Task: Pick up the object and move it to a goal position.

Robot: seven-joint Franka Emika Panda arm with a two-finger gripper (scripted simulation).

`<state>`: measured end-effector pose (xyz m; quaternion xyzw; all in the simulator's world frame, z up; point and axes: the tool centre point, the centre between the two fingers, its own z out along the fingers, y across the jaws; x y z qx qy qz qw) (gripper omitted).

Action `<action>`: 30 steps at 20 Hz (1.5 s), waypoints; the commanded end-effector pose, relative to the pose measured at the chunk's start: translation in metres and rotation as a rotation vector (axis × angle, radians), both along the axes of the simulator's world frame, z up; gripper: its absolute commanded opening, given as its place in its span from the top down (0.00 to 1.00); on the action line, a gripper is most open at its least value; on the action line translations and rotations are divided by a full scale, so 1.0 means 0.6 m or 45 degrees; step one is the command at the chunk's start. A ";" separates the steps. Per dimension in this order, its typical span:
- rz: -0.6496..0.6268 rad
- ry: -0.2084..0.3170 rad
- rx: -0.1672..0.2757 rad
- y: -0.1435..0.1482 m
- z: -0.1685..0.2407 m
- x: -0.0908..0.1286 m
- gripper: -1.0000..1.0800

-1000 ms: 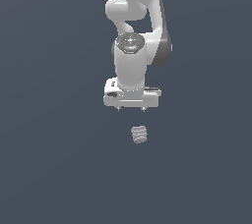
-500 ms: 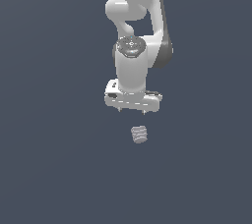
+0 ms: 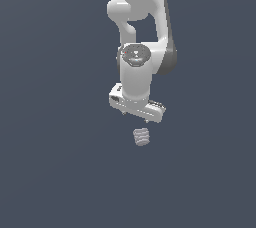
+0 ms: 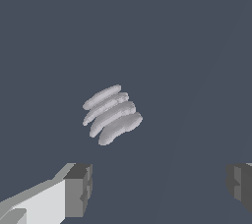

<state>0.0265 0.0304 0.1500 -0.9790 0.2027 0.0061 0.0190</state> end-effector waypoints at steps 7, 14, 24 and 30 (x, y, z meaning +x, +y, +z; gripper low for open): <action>-0.284 0.013 -0.006 0.010 -0.020 0.016 0.04; -0.516 0.021 -0.014 0.019 -0.037 0.028 0.04; -0.843 0.027 -0.028 0.032 -0.061 0.045 0.04; -1.036 0.026 -0.037 0.040 -0.075 0.055 0.04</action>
